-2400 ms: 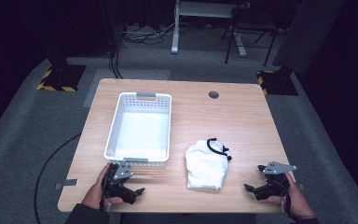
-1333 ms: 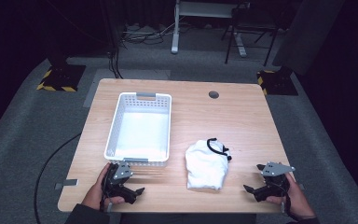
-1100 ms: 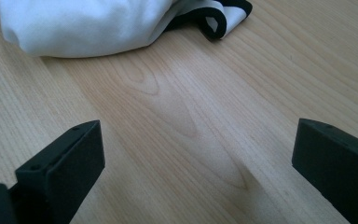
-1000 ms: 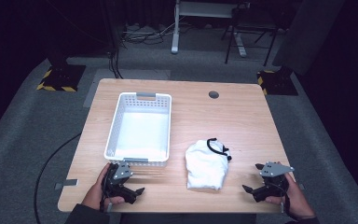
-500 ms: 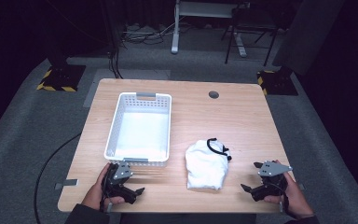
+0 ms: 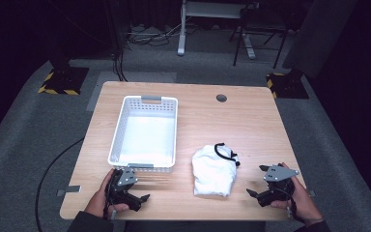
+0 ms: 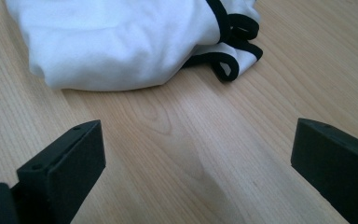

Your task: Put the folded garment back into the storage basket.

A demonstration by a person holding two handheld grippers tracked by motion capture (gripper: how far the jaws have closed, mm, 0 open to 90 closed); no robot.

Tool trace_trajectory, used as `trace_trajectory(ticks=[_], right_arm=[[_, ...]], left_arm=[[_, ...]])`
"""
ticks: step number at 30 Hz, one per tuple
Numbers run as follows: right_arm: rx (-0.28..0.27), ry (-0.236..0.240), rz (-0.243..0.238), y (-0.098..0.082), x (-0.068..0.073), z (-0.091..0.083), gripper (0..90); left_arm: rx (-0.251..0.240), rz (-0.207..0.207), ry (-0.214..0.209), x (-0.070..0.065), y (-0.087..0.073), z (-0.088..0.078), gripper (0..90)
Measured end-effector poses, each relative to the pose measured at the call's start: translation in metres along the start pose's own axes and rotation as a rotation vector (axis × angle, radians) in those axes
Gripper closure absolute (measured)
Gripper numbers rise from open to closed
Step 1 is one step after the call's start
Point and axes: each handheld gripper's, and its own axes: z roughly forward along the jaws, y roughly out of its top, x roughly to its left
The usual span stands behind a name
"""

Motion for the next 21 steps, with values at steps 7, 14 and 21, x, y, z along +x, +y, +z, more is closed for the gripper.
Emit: trace_trajectory(ticks=[7,14,21], right_arm=[[0.005,0.013,-0.038,0.011,0.003,0.006,3.2],[-0.004,0.032,-0.077,0.024,0.006,0.011,3.6],[-0.001,0.039,-0.093,0.03,0.008,0.014,3.7]], left_arm=[[0.0,0.0,0.0,0.0,0.0,0.0,0.2],[0.0,0.0,0.0,0.0,0.0,0.0,0.2],[0.0,0.0,0.0,0.0,0.0,0.0,0.2]])
